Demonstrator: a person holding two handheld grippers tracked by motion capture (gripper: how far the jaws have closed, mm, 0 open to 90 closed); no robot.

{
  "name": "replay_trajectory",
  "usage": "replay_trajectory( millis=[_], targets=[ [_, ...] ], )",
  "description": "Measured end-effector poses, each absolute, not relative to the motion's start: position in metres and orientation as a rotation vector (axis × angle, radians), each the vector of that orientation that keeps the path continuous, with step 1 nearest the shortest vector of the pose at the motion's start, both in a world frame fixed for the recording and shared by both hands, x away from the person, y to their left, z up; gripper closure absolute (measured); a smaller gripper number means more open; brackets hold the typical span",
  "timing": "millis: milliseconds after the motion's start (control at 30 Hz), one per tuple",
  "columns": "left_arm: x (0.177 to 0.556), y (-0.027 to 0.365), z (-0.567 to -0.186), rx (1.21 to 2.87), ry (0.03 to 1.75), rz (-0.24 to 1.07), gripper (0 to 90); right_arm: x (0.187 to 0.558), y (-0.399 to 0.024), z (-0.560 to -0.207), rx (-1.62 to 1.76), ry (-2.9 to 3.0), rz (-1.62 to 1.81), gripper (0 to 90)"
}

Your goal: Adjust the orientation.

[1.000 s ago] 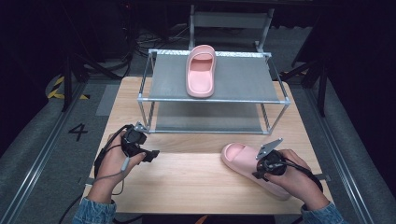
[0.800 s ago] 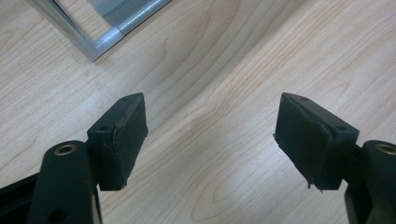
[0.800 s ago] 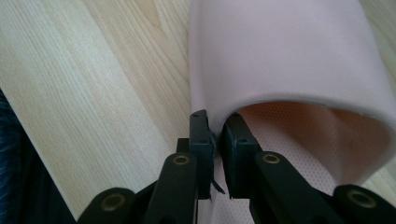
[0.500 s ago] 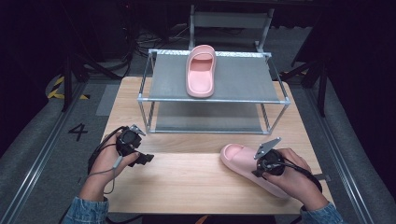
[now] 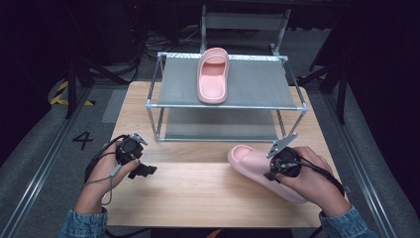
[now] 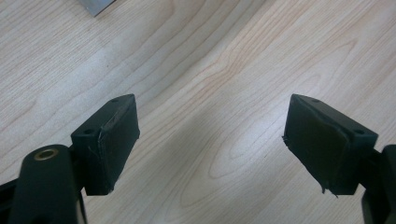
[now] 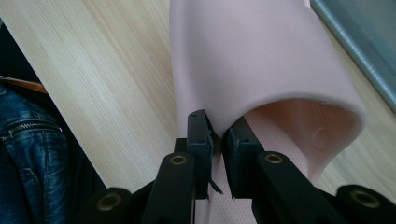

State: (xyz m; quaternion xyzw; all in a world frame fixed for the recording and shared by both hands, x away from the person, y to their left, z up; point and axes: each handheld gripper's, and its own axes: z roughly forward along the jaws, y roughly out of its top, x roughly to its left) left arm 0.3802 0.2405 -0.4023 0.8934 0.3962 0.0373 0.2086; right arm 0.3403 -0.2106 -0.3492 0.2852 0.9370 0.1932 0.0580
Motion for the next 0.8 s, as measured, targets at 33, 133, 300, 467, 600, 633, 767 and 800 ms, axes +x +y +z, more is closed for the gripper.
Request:
replay_trajectory(
  millis=[33, 133, 300, 467, 600, 633, 767, 800],
  targets=[
    [0.381, 0.241, -0.403, 2.487, 1.107, 0.106, 19.1, 0.341, -0.210, -0.345, 0.860, 2.838, 0.583, 82.4],
    [0.380, 0.243, -0.402, 2.480, 1.113, 0.107, 19.5, 0.344, -0.210, -0.333, 0.862, 2.823, 0.590, 82.4],
    [0.379, 0.247, -0.400, 2.467, 1.097, 0.094, 19.2, 0.349, -0.211, -0.312, 0.874, 2.799, 0.607, 81.5],
    [0.379, 0.250, -0.400, 2.466, 1.101, 0.097, 19.3, 0.352, -0.211, -0.293, 0.875, 2.789, 0.616, 81.5],
    [0.379, 0.253, -0.400, 2.456, 1.111, 0.078, 19.4, 0.355, -0.208, -0.277, 0.870, 2.774, 0.624, 81.2],
    [0.378, 0.253, -0.400, 2.452, 1.116, 0.075, 19.4, 0.356, -0.208, -0.273, 0.869, 2.770, 0.623, 81.1],
    [0.379, 0.256, -0.399, 2.446, 1.108, 0.078, 19.4, 0.361, -0.207, -0.260, 0.880, 2.747, 0.629, 81.1],
    [0.379, 0.257, -0.398, 2.444, 1.109, 0.078, 19.4, 0.362, -0.207, -0.258, 0.882, 2.743, 0.626, 81.1]
  ],
)
